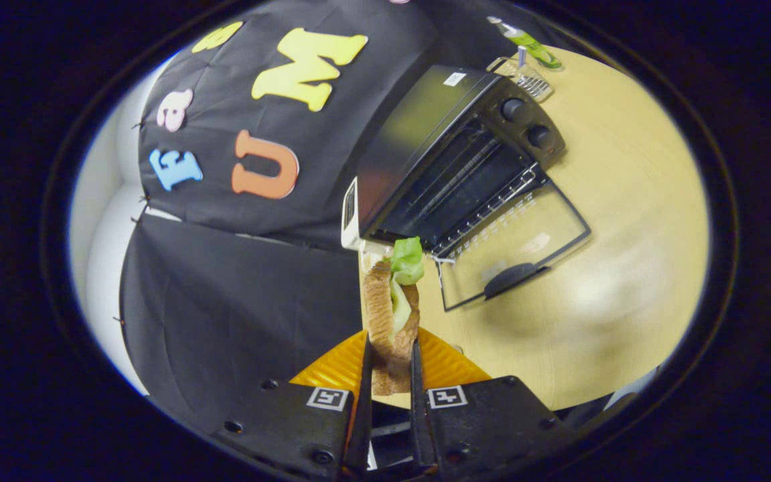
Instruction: Open the toaster oven, put the food inside, and close the toaster oven door.
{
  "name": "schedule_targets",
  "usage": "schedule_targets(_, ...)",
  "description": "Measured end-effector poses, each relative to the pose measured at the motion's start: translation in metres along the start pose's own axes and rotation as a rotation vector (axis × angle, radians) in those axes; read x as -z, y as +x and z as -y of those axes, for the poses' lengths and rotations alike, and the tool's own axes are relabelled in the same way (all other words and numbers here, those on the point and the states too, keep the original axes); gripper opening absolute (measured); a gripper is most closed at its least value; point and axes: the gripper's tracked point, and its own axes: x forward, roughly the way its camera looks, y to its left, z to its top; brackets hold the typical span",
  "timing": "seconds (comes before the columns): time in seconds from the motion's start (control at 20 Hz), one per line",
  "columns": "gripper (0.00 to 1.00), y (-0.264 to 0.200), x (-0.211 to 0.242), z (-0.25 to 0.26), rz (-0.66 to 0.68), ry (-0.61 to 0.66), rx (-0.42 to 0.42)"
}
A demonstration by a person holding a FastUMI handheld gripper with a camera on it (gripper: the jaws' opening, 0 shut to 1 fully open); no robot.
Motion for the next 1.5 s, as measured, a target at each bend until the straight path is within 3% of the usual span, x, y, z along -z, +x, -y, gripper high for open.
schedule_targets(0.25, 0.30, 0.042, -0.051, 0.026, 0.138, 0.133, -0.014)
schedule_targets(0.45, 0.29, 0.078, -0.076, 0.049, 0.197, 0.171, -0.014)
schedule_targets(0.65, 0.30, 0.104, -0.109, 0.064, 0.307, 0.190, -0.051)
schedule_targets(0.8, 0.29, 0.122, -0.136, 0.073, 0.395, 0.273, -0.096)
schedule_targets(0.95, 0.29, 0.142, -0.144, 0.088, 0.431, 0.343, -0.106)
schedule_targets(1.3, 0.30, 0.163, -0.151, 0.086, 0.481, 0.355, -0.121)
schedule_targets(1.4, 0.35, 0.163, -0.149, 0.089, 0.493, 0.333, -0.074)
schedule_targets(1.5, 0.47, 0.168, -0.150, 0.091, 0.486, 0.317, -0.036)
